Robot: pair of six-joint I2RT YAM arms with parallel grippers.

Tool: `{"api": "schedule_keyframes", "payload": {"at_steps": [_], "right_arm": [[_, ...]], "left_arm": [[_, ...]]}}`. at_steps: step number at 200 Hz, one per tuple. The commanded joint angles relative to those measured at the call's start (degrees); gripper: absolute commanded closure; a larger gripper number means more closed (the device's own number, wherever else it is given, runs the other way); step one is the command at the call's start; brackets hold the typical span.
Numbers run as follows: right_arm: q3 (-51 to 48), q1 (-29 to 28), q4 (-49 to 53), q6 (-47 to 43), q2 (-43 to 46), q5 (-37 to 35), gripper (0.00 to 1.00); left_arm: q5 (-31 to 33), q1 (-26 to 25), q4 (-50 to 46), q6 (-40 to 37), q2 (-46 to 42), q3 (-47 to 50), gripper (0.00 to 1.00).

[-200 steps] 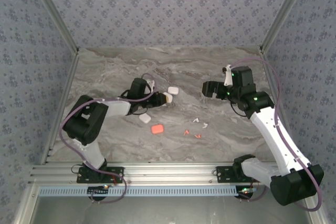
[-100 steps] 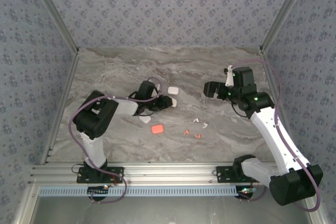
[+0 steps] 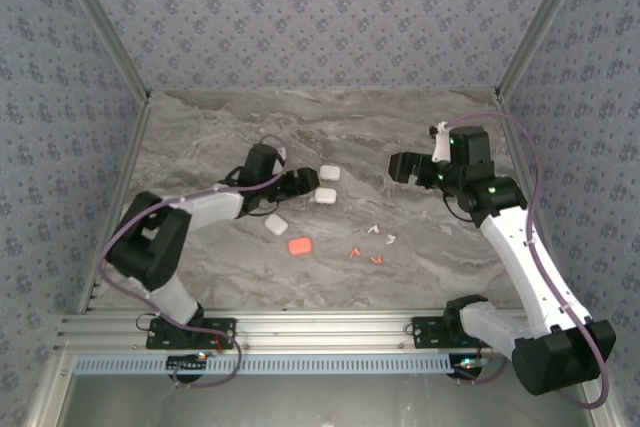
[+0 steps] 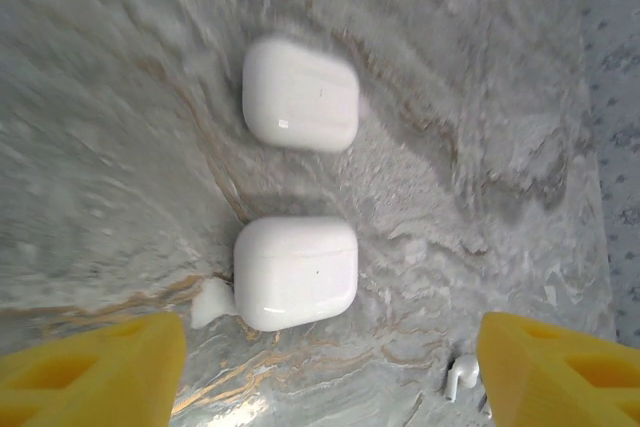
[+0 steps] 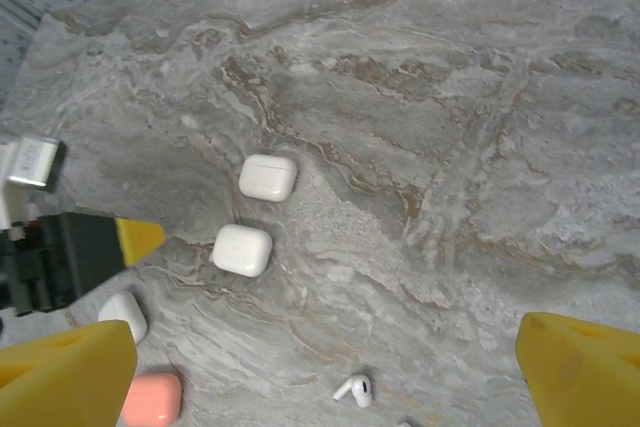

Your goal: Insert the wireless bluetooth earbuds into the charging case

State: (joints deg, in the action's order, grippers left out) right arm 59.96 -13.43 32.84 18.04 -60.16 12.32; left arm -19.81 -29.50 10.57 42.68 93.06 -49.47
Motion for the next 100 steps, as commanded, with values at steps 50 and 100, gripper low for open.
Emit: {"api": "schedule_keyframes", "payload": {"at_steps": [50, 100], "right_arm": [[-1.36, -15.88, -6.45, -2.06, -5.76, -4.5, 0.0], [7.3, -33.35, -3.95, 0.86, -26.19, -10.73, 0.0]], "left_arm": [[6.52, 13.99, -12.68, -5.61, -22.3, 4.13, 0.03], [2.04, 28.27, -18.84, -2.24, -28.69, 6.81, 0.01]]}}
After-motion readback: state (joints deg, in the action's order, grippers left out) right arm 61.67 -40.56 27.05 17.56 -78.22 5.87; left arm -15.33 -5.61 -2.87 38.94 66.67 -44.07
